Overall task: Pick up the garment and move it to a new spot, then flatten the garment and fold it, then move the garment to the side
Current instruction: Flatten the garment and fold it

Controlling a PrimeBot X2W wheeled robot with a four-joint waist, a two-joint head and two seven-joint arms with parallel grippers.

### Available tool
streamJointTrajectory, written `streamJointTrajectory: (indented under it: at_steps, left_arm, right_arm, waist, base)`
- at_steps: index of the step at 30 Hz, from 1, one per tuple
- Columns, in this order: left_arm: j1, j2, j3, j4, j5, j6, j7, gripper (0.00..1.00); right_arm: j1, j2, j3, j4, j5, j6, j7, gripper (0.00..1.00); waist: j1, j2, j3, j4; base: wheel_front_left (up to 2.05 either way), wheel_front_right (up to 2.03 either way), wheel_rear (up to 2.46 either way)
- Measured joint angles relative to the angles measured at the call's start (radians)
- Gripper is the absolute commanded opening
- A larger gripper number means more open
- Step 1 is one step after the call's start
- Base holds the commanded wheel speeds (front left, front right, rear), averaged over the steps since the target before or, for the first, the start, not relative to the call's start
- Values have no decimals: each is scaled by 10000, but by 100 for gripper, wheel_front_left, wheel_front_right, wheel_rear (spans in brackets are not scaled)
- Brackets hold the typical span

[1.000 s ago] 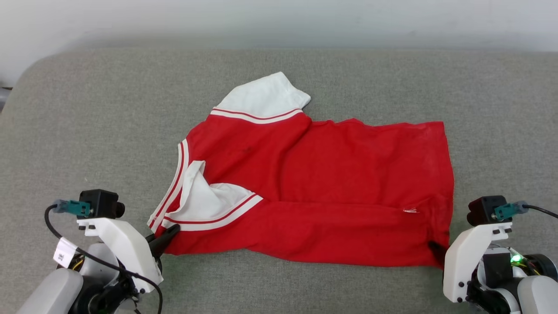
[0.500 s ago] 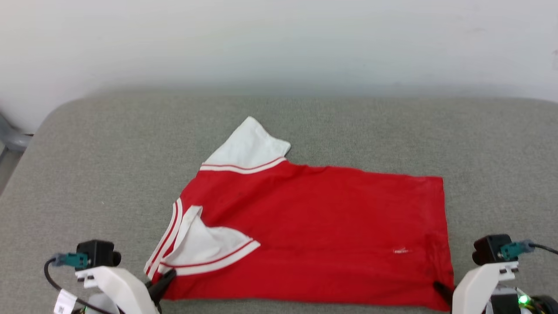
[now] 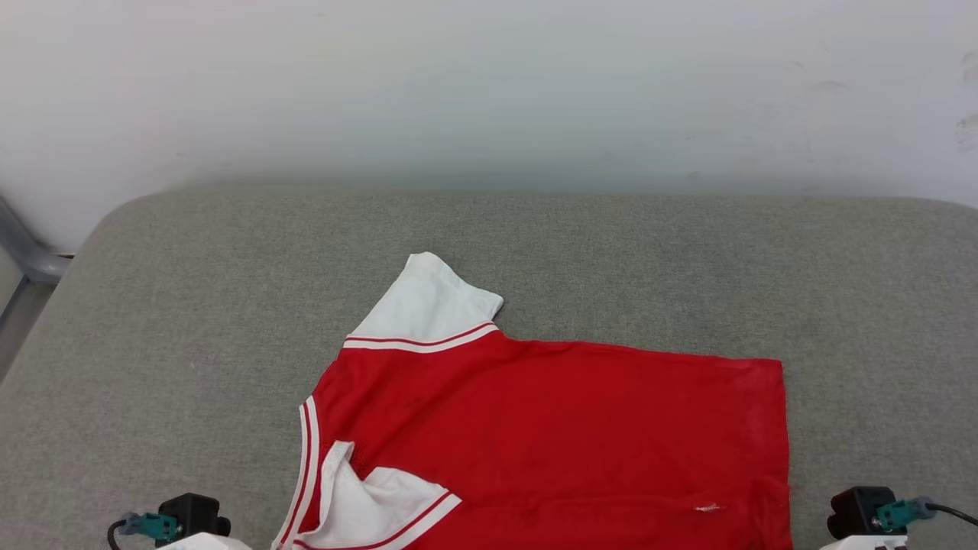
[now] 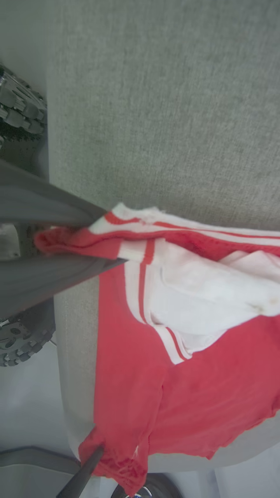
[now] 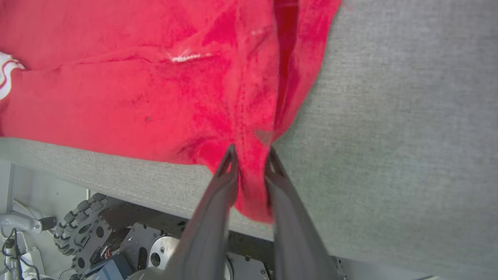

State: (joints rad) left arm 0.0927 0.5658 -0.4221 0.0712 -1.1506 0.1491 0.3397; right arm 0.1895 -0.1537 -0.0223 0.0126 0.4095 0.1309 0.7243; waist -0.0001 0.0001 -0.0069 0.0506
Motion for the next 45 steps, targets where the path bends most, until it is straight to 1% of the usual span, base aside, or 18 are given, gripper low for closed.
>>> streamJointTrajectory:
  at_steps: [1,5,8,10,15,20,26,32,37,39,41,45]
  left_arm:
    - [-66,-73,-19,98,23,-42,-36,100]
    - [-424,-213,-27,382,157,-176,-293,100]
    - [-620,-203,-31,397,470,-257,-585,100]
    - [-784,-127,-12,339,750,-268,-874,100]
    - [-1238,-142,109,17,1565,-77,-1854,100]
    - [-1773,-332,343,-249,2328,313,-2890,100]
    - [-2695,-433,364,-311,3003,153,-3770,100]
    - [-4043,-479,410,6,3503,-318,-4466,100]
    - [-5442,-481,401,652,3684,-800,-4558,100]
    - [-6016,-470,374,1007,3672,-1022,-4368,100]
    - [-6596,-399,332,1379,3593,-1336,-4008,100]
    - [-7689,-140,240,2079,3020,-2013,-2780,100]
  right_arm:
    - [35,27,8,48,-6,0,-138,100]
    - [58,71,-12,-59,-119,0,-1229,100]
    - [58,123,-155,-384,-391,0,-2422,100]
    - [29,169,-355,-558,-834,0,-3258,100]
    - [-257,594,-790,-869,-1503,0,-4938,100]
    - [-670,859,-1022,-1202,-2084,0,-5666,100]
    - [-1367,988,-1149,-1643,-2374,0,-5965,100]
    - [-2150,1012,-1202,-1994,-2518,0,-6115,100]
    - [-2713,1014,-1177,-2142,-2522,0,-6153,100]
    - [-2848,1016,-1156,-2150,-2520,0,-6151,100]
    - [-2972,1018,-1108,-2161,-2493,0,-6171,100]
    - [-3103,1020,-1003,-2151,-2334,0,-6220,100]
  waist:
    - [0,-1,10,6]
    - [0,0,11,8]
    - [0,0,5,-42]
    - [0,0,9,-81]
    - [1,0,45,-163]
    - [1,0,310,-223]
    - [1,0,1073,-307]
    - [2,0,2162,-439]
    - [3,0,3029,-624]
    - [3,-1,3311,-734]
    - [3,0,3544,-870]
    - [3,-1,3881,-1211]
  base:
    - [0,0,0]
    - [0,0,0]
    - [0,0,0]
    - [0,0,0]
    - [0,0,0]
    - [0,0,0]
    - [0,0,0]
    - [0,0,0]
    - [0,0,0]
    - [0,0,0]
    - [0,0,0]
    - [0,0,0]
